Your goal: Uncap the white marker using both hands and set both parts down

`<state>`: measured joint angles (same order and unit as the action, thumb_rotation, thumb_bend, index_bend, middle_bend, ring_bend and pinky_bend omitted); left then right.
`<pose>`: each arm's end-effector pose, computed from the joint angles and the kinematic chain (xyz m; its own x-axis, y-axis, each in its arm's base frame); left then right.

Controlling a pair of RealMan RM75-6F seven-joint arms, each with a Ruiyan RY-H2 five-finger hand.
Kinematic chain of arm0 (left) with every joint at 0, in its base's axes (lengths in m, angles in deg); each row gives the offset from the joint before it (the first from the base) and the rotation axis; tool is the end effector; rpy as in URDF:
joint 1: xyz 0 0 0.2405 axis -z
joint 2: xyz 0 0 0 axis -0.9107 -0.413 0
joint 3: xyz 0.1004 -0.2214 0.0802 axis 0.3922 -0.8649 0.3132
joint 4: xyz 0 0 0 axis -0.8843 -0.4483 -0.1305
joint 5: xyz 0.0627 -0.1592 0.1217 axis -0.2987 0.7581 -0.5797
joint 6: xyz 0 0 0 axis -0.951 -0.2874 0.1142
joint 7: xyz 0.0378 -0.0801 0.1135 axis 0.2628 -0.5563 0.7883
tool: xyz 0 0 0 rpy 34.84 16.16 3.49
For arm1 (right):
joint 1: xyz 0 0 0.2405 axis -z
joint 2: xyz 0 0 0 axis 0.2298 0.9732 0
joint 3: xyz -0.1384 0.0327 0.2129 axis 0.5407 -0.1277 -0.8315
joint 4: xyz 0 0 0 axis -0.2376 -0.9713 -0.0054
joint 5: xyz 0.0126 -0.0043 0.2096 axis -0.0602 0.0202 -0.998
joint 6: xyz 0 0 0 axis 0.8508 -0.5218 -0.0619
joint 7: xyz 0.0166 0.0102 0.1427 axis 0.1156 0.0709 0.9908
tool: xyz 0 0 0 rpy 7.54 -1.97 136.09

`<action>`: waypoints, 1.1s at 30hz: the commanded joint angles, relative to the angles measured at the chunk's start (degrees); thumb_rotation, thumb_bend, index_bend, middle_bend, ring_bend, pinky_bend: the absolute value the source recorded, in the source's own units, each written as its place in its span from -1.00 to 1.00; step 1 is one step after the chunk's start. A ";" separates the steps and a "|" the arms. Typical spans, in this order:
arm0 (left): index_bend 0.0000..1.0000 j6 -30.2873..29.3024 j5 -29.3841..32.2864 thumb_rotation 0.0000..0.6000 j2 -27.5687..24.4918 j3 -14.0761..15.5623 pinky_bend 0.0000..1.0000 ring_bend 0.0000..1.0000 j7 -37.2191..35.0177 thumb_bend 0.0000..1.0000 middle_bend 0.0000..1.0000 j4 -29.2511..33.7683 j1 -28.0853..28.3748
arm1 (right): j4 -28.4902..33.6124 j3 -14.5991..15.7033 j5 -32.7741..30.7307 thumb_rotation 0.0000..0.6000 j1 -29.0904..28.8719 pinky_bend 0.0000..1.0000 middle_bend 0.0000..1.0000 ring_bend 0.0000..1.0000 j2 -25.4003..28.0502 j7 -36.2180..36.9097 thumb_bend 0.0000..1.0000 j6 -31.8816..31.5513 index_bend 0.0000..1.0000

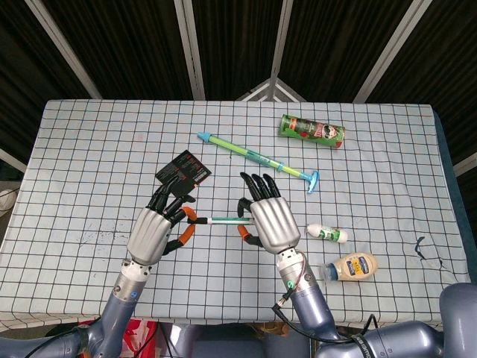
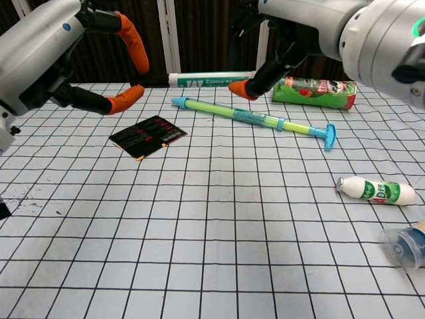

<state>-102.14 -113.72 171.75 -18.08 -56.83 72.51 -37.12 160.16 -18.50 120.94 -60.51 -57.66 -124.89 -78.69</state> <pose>-0.0930 0.2547 0.0086 0.0568 -0.1722 0.9834 0.8305 -0.5385 -0.1422 -0.0133 -0.2737 0.0413 0.2085 -0.1361 0.9685 -0.9367 -0.3126 0.1577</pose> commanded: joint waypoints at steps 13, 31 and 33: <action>-0.03 0.49 0.45 1.00 0.01 -0.15 -0.75 -0.98 -0.49 -0.07 -0.37 -0.75 0.53 | -0.35 -0.04 -0.23 1.00 -0.13 -0.93 -0.85 -0.86 -0.16 0.05 -0.08 0.22 0.40; 0.01 1.01 1.38 1.00 0.84 -0.66 -0.75 -0.98 0.24 -0.07 -0.34 -1.46 1.21 | -0.25 0.20 0.15 1.00 0.41 -0.93 -0.85 -0.85 0.41 0.87 -0.08 0.24 0.41; 0.01 1.28 1.57 1.00 0.93 -0.67 -0.75 -0.98 0.32 -0.07 -0.34 -1.61 1.36 | -0.26 0.23 0.18 1.00 0.45 -0.93 -0.85 -0.85 0.51 0.97 -0.08 0.35 0.41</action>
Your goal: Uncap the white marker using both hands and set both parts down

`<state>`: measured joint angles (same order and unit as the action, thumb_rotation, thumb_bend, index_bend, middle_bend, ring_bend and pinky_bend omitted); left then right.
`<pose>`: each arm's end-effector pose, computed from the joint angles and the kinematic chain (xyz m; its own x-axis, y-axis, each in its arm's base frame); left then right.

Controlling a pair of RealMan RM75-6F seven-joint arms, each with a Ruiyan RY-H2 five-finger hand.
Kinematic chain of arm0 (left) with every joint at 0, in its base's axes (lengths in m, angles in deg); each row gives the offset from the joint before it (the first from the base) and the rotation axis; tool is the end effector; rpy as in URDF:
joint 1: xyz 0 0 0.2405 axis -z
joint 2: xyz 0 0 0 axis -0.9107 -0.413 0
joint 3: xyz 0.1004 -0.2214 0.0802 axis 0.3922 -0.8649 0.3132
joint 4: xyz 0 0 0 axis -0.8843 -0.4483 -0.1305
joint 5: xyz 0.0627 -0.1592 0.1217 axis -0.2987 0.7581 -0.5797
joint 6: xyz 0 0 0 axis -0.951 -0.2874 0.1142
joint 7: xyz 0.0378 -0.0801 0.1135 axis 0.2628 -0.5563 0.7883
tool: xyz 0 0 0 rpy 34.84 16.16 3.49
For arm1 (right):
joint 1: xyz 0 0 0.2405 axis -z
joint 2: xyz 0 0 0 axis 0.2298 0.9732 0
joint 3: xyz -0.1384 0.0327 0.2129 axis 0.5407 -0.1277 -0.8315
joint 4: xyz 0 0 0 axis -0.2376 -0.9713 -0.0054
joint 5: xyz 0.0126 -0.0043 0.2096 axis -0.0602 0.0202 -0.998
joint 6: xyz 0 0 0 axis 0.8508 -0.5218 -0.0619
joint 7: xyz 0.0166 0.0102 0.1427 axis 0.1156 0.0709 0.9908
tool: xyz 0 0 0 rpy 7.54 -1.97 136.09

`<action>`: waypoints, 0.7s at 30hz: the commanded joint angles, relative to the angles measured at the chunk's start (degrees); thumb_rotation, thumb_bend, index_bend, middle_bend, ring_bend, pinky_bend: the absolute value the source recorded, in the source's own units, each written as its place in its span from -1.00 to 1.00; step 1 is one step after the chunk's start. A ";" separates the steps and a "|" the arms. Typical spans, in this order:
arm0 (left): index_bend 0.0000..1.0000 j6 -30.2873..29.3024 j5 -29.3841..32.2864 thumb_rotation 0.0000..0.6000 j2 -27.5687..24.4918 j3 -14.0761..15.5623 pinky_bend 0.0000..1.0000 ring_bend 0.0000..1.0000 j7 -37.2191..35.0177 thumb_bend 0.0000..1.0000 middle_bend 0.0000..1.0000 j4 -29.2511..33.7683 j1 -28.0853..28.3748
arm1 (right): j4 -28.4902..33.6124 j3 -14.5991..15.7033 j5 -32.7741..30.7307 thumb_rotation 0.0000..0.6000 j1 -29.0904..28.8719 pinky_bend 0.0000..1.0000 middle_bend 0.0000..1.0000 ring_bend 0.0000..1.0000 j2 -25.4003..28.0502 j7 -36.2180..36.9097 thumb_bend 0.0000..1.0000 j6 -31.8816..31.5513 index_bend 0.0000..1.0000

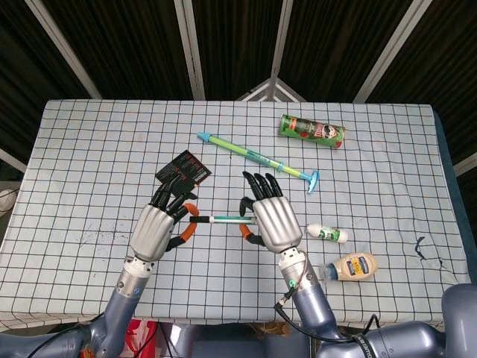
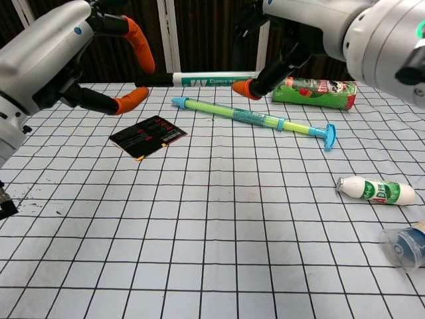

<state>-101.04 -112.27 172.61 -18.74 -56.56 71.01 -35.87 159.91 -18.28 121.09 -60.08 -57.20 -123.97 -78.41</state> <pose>-0.0909 0.2620 0.0030 0.0746 -0.1673 0.9831 0.8319 -0.5332 -0.1539 -0.0170 -0.2748 0.0418 0.2036 -0.1381 0.9693 -0.9395 -0.3062 0.1538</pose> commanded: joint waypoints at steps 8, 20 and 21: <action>0.06 -0.19 -0.46 1.00 0.71 0.25 -0.75 -0.98 0.01 -0.07 -0.32 -0.96 0.43 | -0.29 0.18 0.31 1.00 0.22 -0.93 -0.85 -0.85 0.20 0.69 -0.08 0.43 0.42; 0.09 -1.31 -1.25 1.00 0.89 0.48 -0.75 -0.98 -0.52 -0.06 -0.31 -1.36 0.37 | -0.38 0.38 0.46 1.00 0.42 -0.93 -0.85 -0.85 0.31 0.89 -0.08 0.60 0.42; 0.10 -1.30 -1.23 1.00 0.92 0.51 -0.75 -0.98 -0.51 -0.05 -0.31 -1.41 0.36 | -0.37 0.39 0.49 1.00 0.43 -0.93 -0.85 -0.85 0.31 0.90 -0.08 0.58 0.42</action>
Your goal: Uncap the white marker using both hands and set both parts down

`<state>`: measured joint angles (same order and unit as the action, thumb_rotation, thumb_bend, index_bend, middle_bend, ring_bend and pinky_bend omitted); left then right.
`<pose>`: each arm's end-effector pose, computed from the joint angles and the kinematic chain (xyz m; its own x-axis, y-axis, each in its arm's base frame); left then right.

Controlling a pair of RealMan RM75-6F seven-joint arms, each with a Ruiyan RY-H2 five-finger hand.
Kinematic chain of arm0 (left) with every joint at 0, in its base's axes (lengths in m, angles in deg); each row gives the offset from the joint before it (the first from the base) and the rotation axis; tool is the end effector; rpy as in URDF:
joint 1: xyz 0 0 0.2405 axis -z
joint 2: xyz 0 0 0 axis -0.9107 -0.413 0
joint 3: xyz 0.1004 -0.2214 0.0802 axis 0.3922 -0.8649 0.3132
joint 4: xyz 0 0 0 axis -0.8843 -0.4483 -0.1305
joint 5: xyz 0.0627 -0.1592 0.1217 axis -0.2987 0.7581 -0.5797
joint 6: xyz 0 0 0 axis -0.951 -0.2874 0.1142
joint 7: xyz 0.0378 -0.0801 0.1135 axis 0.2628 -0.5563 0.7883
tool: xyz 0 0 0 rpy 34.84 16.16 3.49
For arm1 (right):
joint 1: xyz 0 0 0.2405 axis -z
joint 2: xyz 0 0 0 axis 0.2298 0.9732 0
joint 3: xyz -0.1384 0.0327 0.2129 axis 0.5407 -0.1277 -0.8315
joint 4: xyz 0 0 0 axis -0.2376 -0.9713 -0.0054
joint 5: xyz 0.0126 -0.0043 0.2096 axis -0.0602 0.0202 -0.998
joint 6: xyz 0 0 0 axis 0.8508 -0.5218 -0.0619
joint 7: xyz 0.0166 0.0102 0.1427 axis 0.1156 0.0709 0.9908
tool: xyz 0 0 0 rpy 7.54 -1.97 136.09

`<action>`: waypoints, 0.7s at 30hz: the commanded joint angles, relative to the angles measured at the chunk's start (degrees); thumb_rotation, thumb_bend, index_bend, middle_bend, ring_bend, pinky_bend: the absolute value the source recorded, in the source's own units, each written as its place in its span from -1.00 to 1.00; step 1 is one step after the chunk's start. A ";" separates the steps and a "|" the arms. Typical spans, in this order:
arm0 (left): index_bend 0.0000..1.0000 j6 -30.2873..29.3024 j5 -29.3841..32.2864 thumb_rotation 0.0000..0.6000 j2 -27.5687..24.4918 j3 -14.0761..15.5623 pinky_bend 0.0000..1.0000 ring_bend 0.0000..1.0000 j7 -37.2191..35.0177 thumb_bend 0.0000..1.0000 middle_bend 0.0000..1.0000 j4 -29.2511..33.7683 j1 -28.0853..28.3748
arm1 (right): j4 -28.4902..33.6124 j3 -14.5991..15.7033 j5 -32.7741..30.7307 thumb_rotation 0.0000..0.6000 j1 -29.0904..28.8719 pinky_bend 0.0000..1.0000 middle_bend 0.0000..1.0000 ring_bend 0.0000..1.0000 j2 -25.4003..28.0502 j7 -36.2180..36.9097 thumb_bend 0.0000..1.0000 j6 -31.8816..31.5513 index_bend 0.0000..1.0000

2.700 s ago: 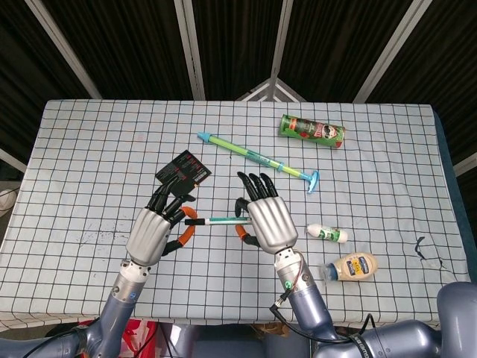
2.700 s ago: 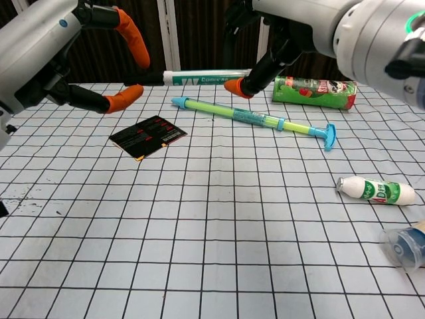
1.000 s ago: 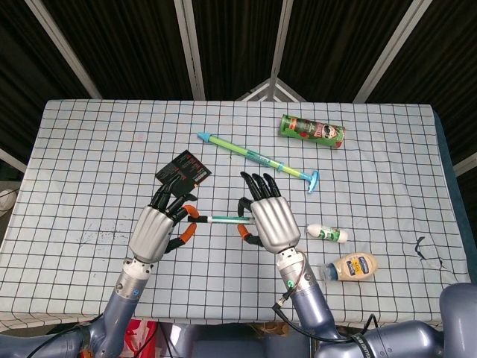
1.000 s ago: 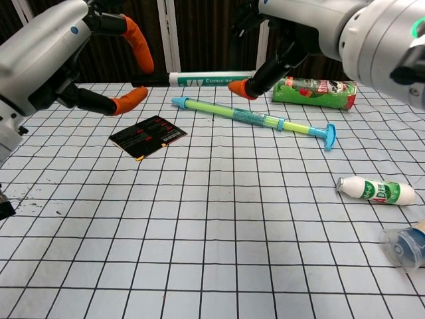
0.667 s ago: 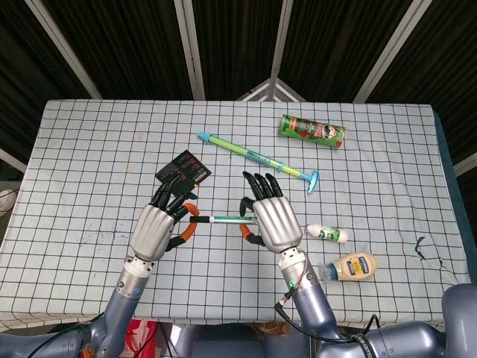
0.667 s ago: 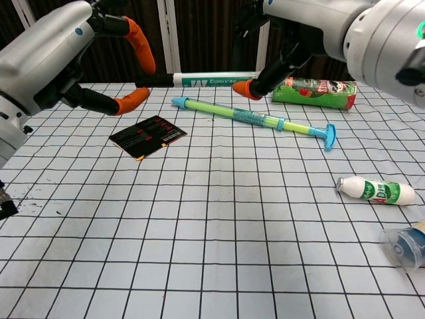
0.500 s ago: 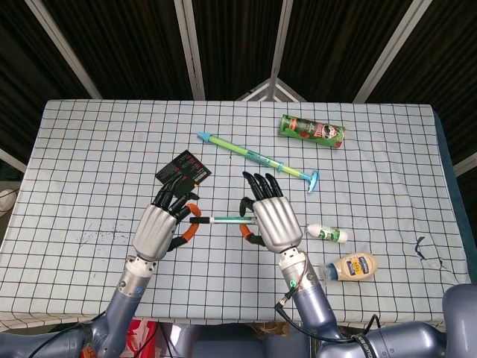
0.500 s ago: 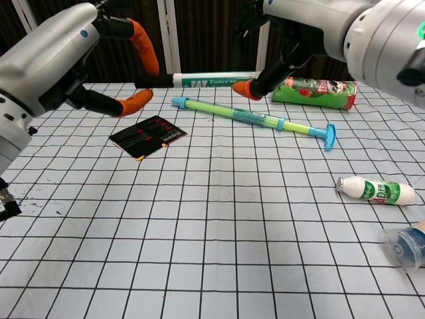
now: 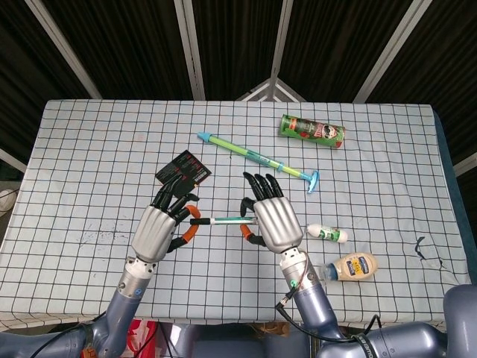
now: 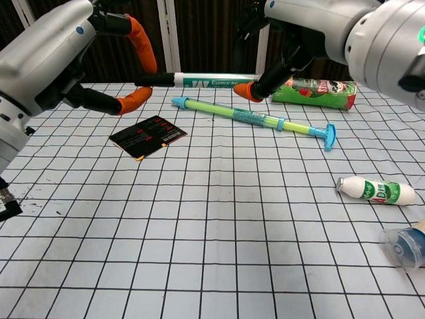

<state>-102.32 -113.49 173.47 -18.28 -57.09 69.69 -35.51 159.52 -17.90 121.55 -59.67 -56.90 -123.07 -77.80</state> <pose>-0.0892 0.2600 0.0009 0.0633 -0.1826 0.9811 0.8210 -0.5495 -0.1552 -0.0200 -0.2751 0.0410 0.2013 -0.1422 0.9691 -0.9397 -0.3074 0.1501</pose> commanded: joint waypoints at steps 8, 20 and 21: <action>0.15 -0.02 0.99 1.00 0.25 0.09 -0.75 -0.98 -0.07 0.01 -0.30 -0.38 -0.38 | 0.19 -0.11 0.06 1.00 0.19 -0.93 -0.85 -0.85 0.19 0.12 -0.08 -0.14 0.42; 0.16 -2.69 0.03 1.00 -0.93 0.73 -0.75 -0.98 -4.24 0.01 -0.30 -1.17 -1.67 | -0.41 -0.43 0.12 1.00 1.11 -0.93 -0.85 -0.84 1.09 1.51 -0.08 -0.37 0.42; 0.16 -3.20 -0.19 1.00 -1.17 0.97 -0.75 -0.98 -4.65 0.01 -0.30 -1.33 -2.00 | -0.66 -0.47 -0.01 1.00 1.23 -0.93 -0.85 -0.84 1.19 1.76 -0.08 -0.31 0.42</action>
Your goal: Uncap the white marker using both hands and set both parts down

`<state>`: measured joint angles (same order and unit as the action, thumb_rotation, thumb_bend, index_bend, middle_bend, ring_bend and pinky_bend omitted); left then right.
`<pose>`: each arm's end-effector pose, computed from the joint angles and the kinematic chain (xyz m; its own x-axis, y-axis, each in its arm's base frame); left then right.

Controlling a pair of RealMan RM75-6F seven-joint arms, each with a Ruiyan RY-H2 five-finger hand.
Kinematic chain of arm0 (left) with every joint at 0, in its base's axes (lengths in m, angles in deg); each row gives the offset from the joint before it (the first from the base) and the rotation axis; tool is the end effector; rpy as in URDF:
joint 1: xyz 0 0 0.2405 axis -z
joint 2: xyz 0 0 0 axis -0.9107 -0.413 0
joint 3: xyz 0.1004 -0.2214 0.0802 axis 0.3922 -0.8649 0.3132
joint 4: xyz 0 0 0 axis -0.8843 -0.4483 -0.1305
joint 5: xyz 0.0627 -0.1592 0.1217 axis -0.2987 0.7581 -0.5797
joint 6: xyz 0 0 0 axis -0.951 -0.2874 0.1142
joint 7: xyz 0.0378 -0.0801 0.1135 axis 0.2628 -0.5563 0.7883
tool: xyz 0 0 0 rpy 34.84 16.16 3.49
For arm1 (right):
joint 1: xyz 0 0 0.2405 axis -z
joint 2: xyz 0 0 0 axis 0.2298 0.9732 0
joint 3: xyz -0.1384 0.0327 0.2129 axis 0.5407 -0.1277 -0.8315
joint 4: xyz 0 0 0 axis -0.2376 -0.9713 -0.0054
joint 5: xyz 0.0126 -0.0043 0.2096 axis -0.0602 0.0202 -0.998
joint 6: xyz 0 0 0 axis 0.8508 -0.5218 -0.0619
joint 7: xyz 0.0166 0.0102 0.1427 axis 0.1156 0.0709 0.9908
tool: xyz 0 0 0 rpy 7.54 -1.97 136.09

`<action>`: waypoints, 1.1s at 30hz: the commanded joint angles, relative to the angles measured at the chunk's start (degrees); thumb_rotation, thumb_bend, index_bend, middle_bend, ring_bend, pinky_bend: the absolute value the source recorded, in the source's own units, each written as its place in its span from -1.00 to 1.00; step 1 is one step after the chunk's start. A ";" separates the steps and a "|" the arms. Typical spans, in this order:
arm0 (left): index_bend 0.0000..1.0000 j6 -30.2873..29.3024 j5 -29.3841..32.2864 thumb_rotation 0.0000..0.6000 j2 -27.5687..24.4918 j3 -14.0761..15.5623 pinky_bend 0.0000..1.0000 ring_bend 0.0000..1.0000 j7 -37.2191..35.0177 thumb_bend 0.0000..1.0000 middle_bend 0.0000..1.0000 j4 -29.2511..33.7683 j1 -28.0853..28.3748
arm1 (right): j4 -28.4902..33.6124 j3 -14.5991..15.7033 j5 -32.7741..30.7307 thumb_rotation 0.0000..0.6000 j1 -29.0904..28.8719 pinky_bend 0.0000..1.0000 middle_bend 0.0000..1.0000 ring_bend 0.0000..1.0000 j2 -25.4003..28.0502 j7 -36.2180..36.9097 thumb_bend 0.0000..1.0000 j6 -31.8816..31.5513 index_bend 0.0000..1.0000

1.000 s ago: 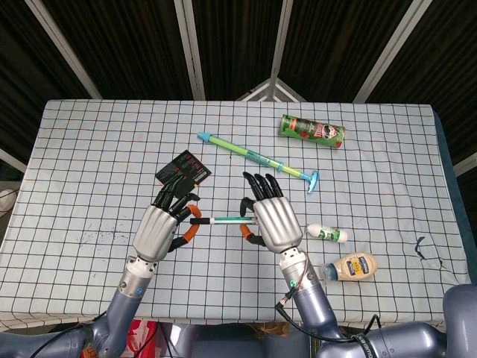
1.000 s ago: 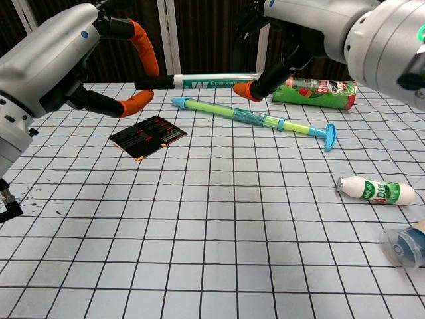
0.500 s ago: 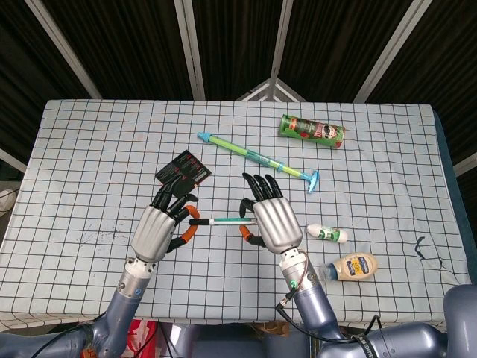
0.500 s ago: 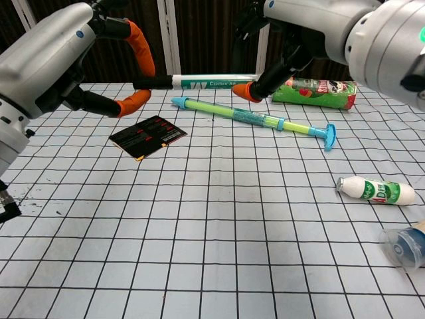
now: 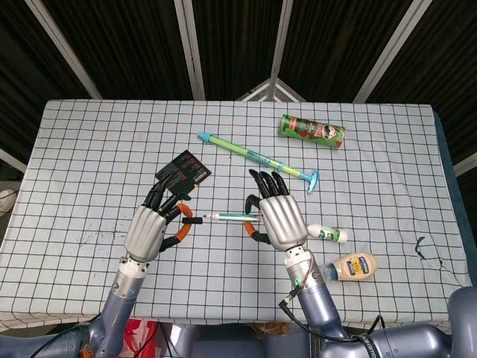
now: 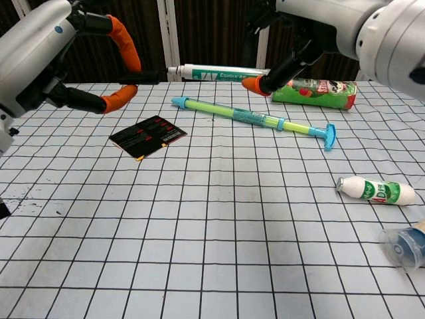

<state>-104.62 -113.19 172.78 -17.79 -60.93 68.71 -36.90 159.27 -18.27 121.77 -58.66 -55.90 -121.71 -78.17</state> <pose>-0.1033 0.2595 0.0067 0.0203 -0.1824 0.9830 0.8420 -0.5270 -0.1151 -0.0271 -0.2791 0.0468 0.1849 -0.1264 0.9746 -0.9487 -0.2817 0.1435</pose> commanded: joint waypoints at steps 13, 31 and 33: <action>0.16 -3.19 4.29 1.00 -3.43 3.16 -0.75 -0.98 -4.42 0.02 -0.31 -7.59 -6.85 | -4.44 1.65 -0.41 1.00 3.56 -0.93 -0.85 -0.84 2.17 6.82 -0.08 2.21 0.42; 0.15 8.08 13.54 1.00 6.22 0.93 -0.76 -0.98 -21.44 0.02 -0.33 -31.98 -5.22 | -16.36 6.18 3.29 1.00 5.76 -0.93 -0.85 -0.83 -5.09 15.01 -0.06 7.51 0.43; 0.14 7.72 13.06 1.00 6.91 1.08 -0.76 -0.98 -22.66 0.02 -0.33 -33.35 -5.09 | -20.15 6.52 3.69 1.00 5.54 -0.93 -0.85 -0.83 -7.55 16.20 -0.06 8.75 0.43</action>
<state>-96.90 -99.83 178.81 -16.76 -82.41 36.49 -42.31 143.04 -12.32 124.73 -52.95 -60.52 -107.35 -71.13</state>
